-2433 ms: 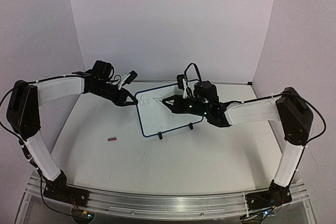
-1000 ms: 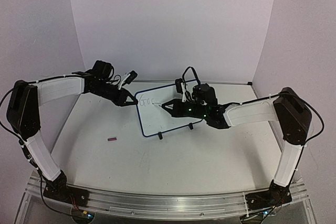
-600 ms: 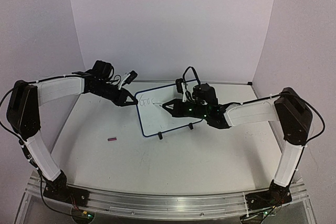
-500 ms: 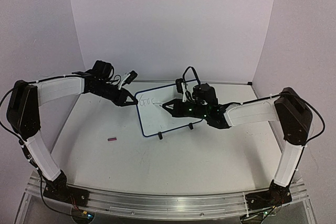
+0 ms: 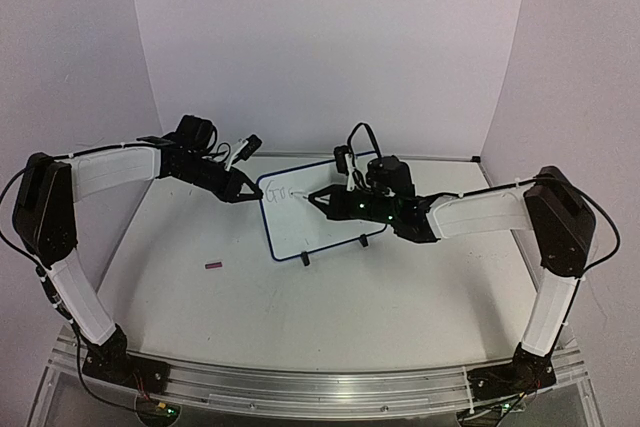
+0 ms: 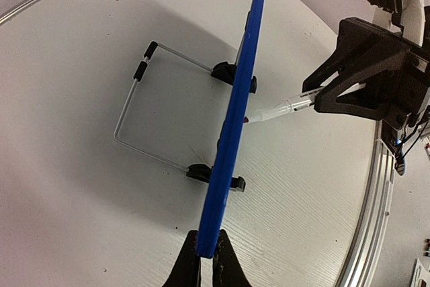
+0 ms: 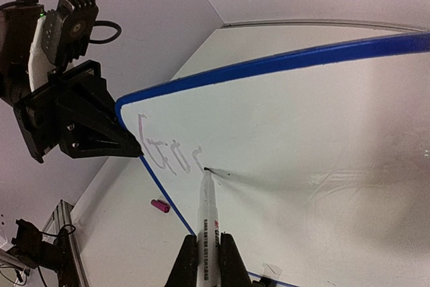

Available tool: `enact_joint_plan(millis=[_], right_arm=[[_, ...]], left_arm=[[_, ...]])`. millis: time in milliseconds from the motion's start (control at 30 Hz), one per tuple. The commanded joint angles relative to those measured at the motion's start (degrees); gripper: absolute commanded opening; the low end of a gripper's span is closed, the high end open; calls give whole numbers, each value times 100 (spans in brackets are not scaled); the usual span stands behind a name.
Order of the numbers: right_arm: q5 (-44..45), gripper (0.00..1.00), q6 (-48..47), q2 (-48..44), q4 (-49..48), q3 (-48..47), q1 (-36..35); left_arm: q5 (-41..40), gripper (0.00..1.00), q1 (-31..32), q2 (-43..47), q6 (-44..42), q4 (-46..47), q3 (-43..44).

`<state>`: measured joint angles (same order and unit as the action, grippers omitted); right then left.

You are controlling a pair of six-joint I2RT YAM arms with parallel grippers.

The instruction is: Write a sentence on the whiteboard

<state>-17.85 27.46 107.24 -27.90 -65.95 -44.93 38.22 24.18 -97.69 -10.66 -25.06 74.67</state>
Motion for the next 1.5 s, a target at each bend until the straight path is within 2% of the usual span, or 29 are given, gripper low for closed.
enact_joint_plan(millis=[0,633,1067,1467], right_arm=[[235,0,-57,-256,-119,-251,28],[148,0,-32,-312,-225,-287,28],[-22,0,13,-813,-375,166,28],[-154,0,110,-379,-379,145,67]], left_arm=[[-341,0,78,-189,-256,-342,108],[-341,0,85,-199,-258,-355,114],[-333,0,86,-207,-253,-342,118],[-341,0,95,-223,-258,-351,118]])
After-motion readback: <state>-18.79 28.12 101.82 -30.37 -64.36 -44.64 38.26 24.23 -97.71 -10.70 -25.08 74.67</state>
